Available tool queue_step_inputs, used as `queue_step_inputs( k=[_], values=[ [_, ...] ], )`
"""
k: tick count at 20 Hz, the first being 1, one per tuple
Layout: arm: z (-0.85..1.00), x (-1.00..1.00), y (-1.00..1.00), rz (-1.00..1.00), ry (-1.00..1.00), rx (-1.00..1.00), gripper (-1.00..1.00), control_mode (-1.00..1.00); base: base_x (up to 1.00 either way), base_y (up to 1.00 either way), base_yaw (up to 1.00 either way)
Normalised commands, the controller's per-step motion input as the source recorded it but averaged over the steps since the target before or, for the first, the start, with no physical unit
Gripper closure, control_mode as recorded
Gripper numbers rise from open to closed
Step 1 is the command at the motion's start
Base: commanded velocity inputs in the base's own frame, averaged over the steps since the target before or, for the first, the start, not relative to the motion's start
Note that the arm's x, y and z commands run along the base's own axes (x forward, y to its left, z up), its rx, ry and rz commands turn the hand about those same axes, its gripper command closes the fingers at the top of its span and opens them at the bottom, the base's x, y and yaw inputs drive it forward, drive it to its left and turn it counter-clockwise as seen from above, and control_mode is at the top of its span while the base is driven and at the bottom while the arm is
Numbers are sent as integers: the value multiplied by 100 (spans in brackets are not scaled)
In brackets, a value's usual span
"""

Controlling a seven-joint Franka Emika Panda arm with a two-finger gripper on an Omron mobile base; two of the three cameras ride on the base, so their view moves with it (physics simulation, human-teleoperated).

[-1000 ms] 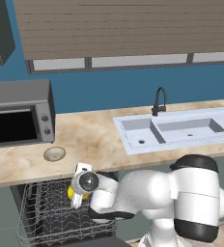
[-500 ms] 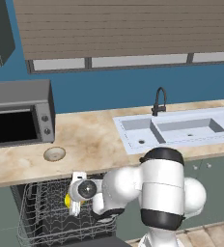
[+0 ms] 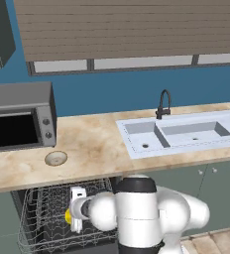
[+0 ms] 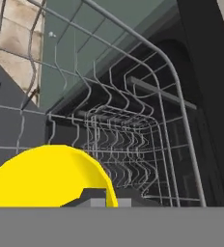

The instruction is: Pick up the cup and bowl from the counter, place them in the dishwasher, and close the dishwasher door.

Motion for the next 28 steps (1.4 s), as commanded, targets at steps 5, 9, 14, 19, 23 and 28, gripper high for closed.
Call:
queue_step_inputs(
  k=[5,9,14,19,23,28],
  values=[
    [-39,-3,8,3,-5,0,100,-100,0,0,0],
    [-40,0,16,2,-2,0,-100,-100,0,0,0],
    [-10,-29,19,3,-6,1,-100,-100,0,0,0],
    [61,-66,19,0,-13,0,-100,-100,0,0,0],
    [28,-42,2,0,-4,10,-100,-100,0,0,0],
    [43,-18,0,0,0,27,-100,-100,0,0,0]
  ],
)
